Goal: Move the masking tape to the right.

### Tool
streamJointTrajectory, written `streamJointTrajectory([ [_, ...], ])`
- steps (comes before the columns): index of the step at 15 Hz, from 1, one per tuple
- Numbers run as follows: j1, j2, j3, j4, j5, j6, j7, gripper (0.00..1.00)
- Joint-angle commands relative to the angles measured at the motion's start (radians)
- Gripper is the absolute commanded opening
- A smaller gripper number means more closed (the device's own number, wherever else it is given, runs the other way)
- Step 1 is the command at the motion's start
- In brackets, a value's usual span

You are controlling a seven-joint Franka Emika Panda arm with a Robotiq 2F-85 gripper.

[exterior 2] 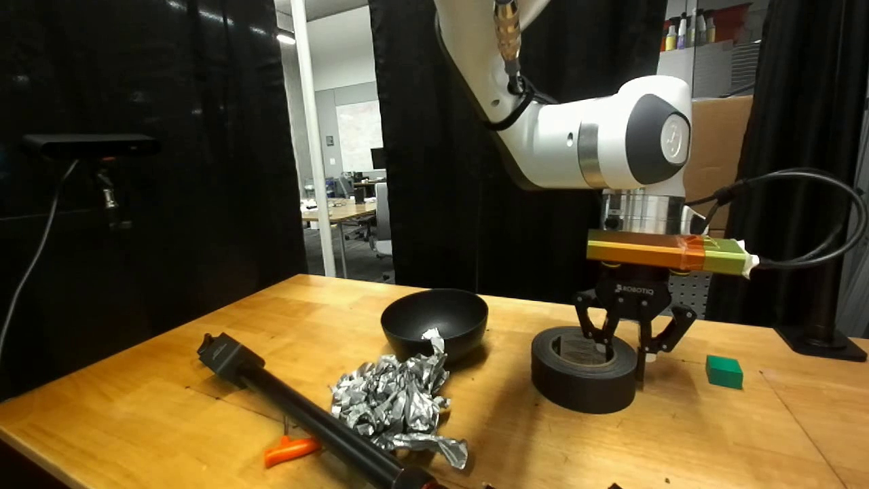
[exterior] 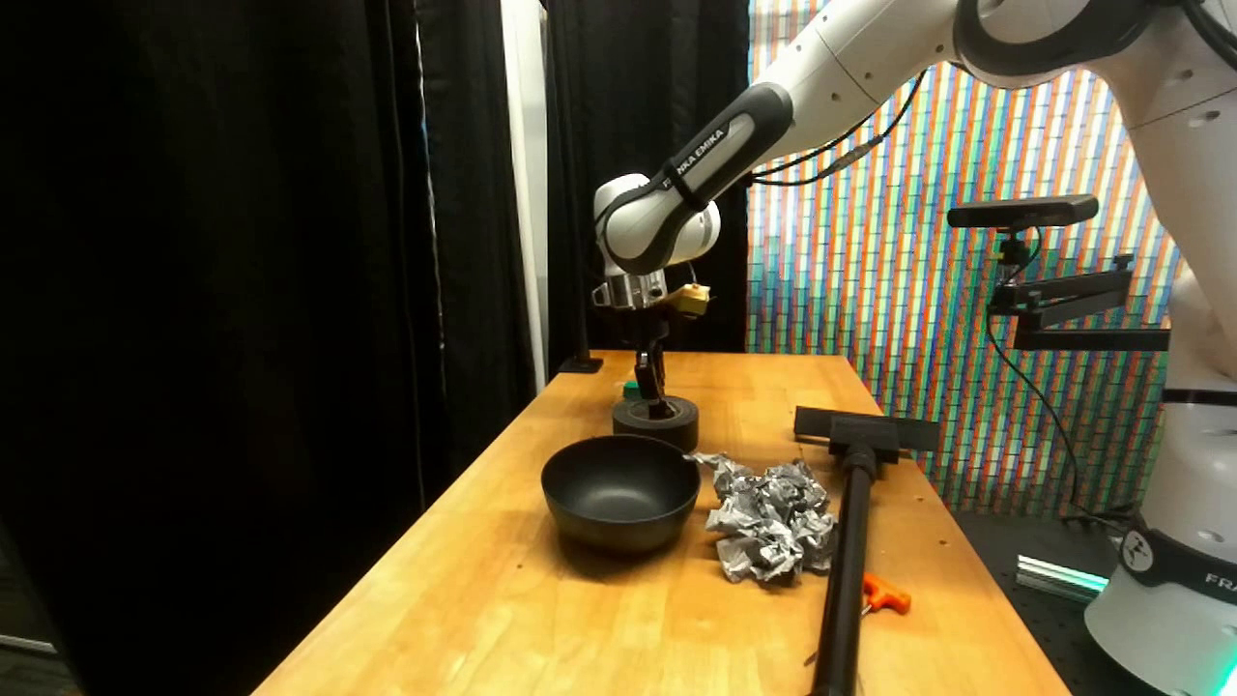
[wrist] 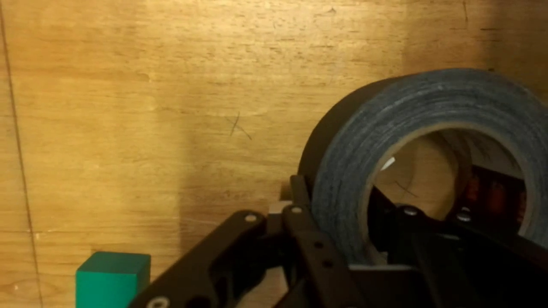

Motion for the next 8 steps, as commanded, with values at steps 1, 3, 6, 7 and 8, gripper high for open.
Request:
streamJointTrajectory([
  [1,-0.034,0.022,0.009,0.042,0.025,-0.017,-0.012,0.08],
  [3,-0.048,0.02,0.005,0.046,0.039,-0.016,-0.01,0.08],
  [6,-0.077,0.024,-0.005,0.049,0.053,-0.012,-0.002,0.08],
  [7,-0.089,0.023,-0.009,0.046,0.058,-0.01,-0.001,0.08],
  [8,-0.102,0.022,-0.015,0.042,0.063,-0.008,0.002,0.08],
])
